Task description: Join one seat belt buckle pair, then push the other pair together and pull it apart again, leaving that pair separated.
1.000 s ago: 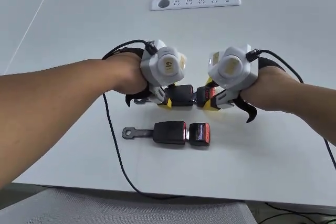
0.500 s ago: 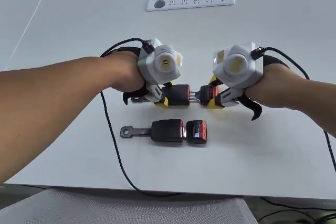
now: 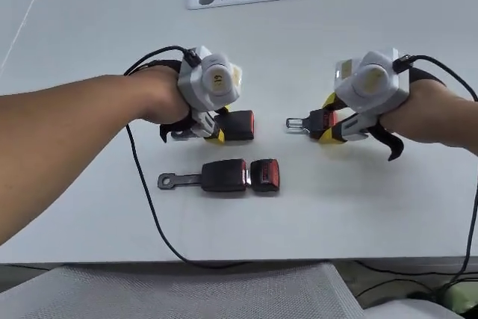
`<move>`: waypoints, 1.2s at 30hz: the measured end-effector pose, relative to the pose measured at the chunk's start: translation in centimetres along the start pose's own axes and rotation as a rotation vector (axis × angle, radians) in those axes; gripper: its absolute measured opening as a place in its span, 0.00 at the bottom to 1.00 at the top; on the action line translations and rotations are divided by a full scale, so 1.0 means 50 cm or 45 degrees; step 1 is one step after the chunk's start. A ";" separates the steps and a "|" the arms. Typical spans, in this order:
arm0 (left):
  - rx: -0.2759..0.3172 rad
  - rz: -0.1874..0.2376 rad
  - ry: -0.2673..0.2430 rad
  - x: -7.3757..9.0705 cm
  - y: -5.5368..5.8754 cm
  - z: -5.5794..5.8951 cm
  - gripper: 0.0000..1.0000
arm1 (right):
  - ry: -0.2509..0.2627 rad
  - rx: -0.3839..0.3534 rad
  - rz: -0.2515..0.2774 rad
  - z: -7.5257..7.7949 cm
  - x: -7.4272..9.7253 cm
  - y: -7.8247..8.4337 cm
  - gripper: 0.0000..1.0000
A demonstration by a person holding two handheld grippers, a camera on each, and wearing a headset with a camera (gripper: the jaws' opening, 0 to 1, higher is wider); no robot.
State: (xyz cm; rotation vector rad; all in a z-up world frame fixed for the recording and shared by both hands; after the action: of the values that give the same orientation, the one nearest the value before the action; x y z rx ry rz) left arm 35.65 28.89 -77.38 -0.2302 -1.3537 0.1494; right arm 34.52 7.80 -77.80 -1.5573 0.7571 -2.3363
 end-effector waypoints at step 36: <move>0.015 0.021 -0.111 0.005 0.015 0.003 0.34 | 0.158 -0.024 -0.053 0.033 0.087 0.091 0.48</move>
State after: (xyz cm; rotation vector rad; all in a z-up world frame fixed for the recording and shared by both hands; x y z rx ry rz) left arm 35.56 29.66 -77.30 -0.2269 -1.4377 0.1830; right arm 33.82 1.52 -76.32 -1.4599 0.7836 -2.4824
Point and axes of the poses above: the centre of the closed fingertips' face, and the gripper's own axes: x roughly backward along the fingers, z roughly to its right, y roughly out of its underside, the point moved 5 cm from there along x, roughly backward along the fingers, and after that the axes turned 14 degrees about y, right-handed, at the moved point
